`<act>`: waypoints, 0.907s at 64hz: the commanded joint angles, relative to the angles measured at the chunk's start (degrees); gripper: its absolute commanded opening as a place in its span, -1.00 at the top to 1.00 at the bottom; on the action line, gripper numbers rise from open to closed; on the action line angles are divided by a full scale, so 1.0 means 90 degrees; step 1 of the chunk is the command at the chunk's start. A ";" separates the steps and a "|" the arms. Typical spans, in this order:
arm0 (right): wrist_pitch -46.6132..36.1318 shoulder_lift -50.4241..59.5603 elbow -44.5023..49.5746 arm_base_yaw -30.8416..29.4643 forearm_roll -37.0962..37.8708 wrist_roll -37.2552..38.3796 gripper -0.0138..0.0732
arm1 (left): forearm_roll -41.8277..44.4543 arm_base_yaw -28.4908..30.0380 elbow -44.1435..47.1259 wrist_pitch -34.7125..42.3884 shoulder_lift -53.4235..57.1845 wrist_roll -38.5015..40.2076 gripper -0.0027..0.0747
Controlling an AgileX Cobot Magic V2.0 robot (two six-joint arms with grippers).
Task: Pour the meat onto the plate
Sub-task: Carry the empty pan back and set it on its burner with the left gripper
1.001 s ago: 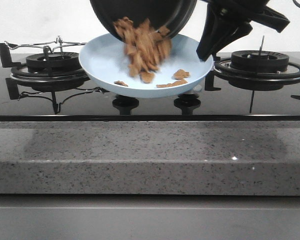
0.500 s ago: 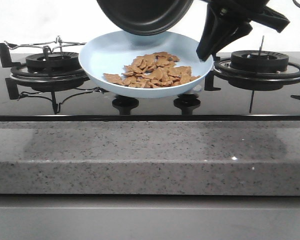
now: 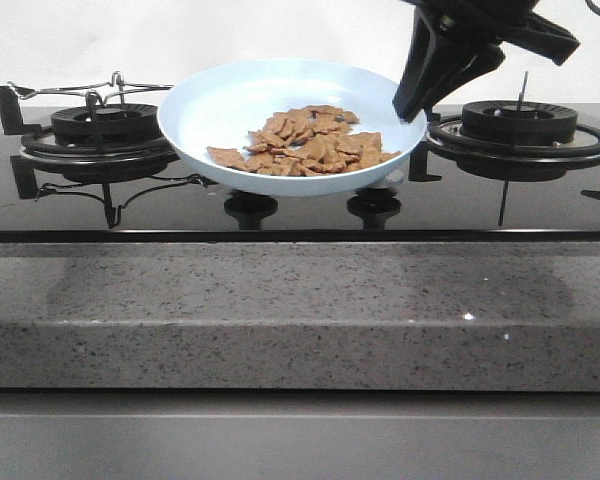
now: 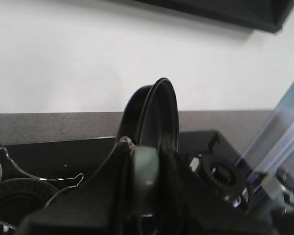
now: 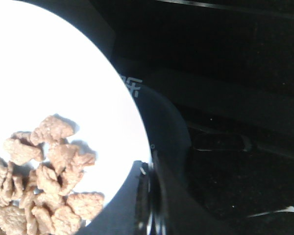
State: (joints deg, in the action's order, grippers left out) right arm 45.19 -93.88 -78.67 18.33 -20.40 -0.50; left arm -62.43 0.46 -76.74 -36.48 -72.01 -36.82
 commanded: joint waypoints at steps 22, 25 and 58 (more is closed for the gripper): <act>-0.0252 0.0229 -0.0181 -0.0007 -0.0063 -0.0059 0.82 | -0.3999 0.2471 0.0873 -0.2462 -0.1720 0.0110 0.98; -0.0252 0.0229 -0.0181 -0.0007 -0.0063 -0.0059 0.82 | -0.4128 0.2471 0.0873 -0.2579 -0.1906 0.0110 0.98; -0.0252 0.0229 -0.0181 -0.0007 -0.0063 -0.0059 0.82 | -0.4254 0.2471 0.0873 -0.2273 -0.2664 0.0110 0.98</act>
State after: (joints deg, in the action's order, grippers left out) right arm 45.28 -93.88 -78.67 18.33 -20.40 -0.50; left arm -95.82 22.62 -67.07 -54.44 -98.05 -35.95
